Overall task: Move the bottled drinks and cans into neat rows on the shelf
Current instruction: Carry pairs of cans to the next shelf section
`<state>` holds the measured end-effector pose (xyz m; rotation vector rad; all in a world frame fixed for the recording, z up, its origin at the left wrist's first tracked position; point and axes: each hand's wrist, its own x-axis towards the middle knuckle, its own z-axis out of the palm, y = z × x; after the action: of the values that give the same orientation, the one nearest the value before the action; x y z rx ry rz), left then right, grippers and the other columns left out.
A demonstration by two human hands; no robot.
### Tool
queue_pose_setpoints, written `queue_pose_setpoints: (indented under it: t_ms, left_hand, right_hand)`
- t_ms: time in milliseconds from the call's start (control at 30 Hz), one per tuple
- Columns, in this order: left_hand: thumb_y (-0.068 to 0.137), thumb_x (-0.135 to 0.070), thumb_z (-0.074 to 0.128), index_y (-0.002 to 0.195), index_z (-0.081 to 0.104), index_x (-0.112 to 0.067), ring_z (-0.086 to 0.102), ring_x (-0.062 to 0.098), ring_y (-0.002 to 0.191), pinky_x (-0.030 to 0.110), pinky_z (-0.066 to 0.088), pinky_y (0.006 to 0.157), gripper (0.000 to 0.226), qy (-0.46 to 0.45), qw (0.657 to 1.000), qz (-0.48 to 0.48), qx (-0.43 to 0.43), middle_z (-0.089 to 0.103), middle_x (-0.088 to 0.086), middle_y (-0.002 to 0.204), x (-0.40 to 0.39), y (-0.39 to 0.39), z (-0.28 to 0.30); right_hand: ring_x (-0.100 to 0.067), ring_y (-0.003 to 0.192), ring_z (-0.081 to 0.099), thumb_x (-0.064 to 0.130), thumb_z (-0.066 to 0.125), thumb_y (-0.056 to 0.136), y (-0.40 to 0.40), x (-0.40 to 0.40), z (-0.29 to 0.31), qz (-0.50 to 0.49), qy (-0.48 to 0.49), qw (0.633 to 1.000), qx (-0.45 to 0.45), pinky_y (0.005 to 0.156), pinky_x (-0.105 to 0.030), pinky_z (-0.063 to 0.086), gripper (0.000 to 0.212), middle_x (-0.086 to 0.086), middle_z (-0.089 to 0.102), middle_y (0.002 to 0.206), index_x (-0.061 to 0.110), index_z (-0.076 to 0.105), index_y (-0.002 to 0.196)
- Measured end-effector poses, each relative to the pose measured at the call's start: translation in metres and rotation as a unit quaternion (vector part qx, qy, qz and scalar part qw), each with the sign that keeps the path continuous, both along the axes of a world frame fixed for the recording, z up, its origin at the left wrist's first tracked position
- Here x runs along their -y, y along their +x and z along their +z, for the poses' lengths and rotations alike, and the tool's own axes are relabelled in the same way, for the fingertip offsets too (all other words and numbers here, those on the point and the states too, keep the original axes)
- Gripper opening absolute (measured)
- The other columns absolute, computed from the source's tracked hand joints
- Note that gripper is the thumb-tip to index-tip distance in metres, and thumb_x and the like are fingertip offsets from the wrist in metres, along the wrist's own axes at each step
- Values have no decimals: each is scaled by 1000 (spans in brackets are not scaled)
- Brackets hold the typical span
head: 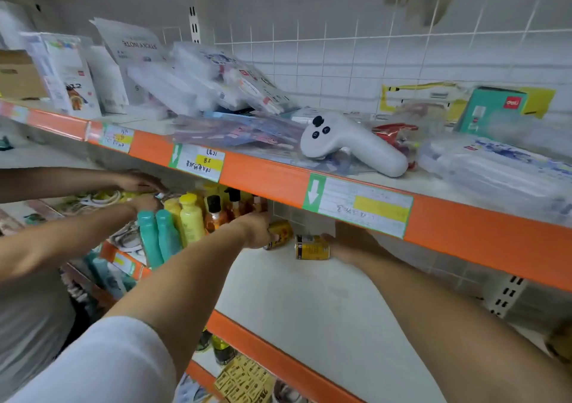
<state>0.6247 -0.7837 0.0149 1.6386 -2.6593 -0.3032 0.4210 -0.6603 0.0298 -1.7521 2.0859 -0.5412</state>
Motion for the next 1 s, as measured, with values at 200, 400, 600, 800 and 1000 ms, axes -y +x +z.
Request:
queue_pose_setpoints:
  t_ms: [200, 400, 600, 800, 1000]
  left_hand:
    - [98, -42, 48, 136, 57, -17, 61, 30, 116, 43, 51, 101, 46, 4, 998, -48, 32, 65, 11, 130, 25, -13, -12]
    - [99, -36, 51, 121, 64, -10, 67, 28, 102, 34, 54, 85, 37, -6, 996, -49, 69, 69, 8, 111, 49, -20, -21]
    - [90, -13, 60, 107, 65, -11, 70, 23, 85, 30, 55, 63, 18, -26, 990, -65, 119, 69, 4, 92, 71, -23, -38]
    - [94, -29, 64, 107, 63, -14, 67, 22, 87, 34, 61, 77, 20, -62, 991, -95, 74, 66, 5, 101, 87, -25, -42]
    - [79, -40, 79, 100, 54, -17, 63, 26, 104, 35, 56, 86, 40, -85, 984, -137, 72, 61, 2, 107, 94, -20, -44]
  right_hand:
    - [-33, 136, 40, 52, 39, 99, 0, 40, -45, -53, 23, 993, -102, 105, -41, 41, 60, -15, 41, 149, 10, 40, 142]
    - [-33, 126, 48, 58, 34, 99, 8, 59, -65, -98, 25, 987, -125, 94, -40, 44, 66, -17, 50, 138, 7, 44, 139]
    - [-25, 76, 52, 45, 34, 102, 21, 69, -77, -160, 65, 975, -142, 65, -30, 39, 42, -4, 55, 84, 13, 60, 102]
    - [-26, 81, 60, 39, 42, 98, 36, 80, -77, -258, 86, 962, 19, 66, -30, 44, 36, -4, 56, 76, 17, 45, 70]
    - [-29, 94, 63, 33, 47, 98, 50, 89, -70, -301, 90, 928, 201, 95, -43, 54, 27, -11, 58, 94, 12, 51, 81]
